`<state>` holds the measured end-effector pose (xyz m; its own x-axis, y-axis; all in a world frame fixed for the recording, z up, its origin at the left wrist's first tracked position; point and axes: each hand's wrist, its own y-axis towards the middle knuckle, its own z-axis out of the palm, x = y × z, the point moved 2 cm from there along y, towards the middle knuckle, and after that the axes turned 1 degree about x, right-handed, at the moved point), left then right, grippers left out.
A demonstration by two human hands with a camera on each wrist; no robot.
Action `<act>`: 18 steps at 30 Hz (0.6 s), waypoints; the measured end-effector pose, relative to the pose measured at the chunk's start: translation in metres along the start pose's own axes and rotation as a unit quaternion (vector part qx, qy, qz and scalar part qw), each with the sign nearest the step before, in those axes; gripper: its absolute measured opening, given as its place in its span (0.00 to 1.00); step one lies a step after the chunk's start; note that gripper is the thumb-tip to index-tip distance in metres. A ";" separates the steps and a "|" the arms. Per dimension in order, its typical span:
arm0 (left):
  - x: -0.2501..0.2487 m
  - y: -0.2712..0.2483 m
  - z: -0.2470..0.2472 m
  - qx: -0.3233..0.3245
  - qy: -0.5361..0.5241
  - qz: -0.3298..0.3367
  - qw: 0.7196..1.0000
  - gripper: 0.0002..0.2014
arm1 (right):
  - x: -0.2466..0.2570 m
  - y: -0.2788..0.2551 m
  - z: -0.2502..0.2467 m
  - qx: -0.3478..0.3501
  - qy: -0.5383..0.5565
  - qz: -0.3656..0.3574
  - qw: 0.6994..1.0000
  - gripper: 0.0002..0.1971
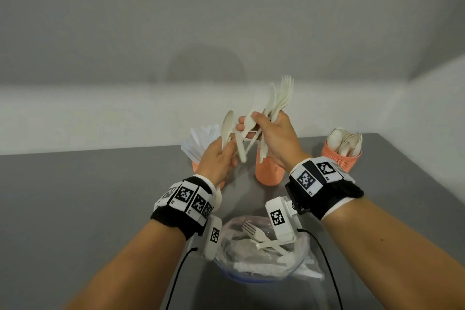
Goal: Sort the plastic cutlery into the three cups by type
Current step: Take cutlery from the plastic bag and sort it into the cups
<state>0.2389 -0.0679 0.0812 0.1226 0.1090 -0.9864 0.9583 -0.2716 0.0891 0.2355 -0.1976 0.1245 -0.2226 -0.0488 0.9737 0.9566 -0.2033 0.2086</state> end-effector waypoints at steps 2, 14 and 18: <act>0.000 0.000 0.009 0.015 0.016 -0.007 1.000 0.16 | -0.001 0.000 0.005 -0.002 -0.087 -0.025 0.996 0.09; 0.005 0.001 0.006 0.048 -0.202 -0.132 0.969 0.20 | -0.010 -0.012 0.006 0.065 -0.103 -0.028 0.992 0.13; -0.001 0.001 0.004 0.052 -0.272 -0.177 0.944 0.23 | -0.015 -0.014 0.011 0.085 -0.138 -0.042 0.986 0.13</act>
<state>0.2382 -0.0724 0.0815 -0.3789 -0.2887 -0.8793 0.8800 -0.4064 -0.2457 0.2274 -0.1832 0.1081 -0.2648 0.2331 0.9357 0.9601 -0.0271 0.2784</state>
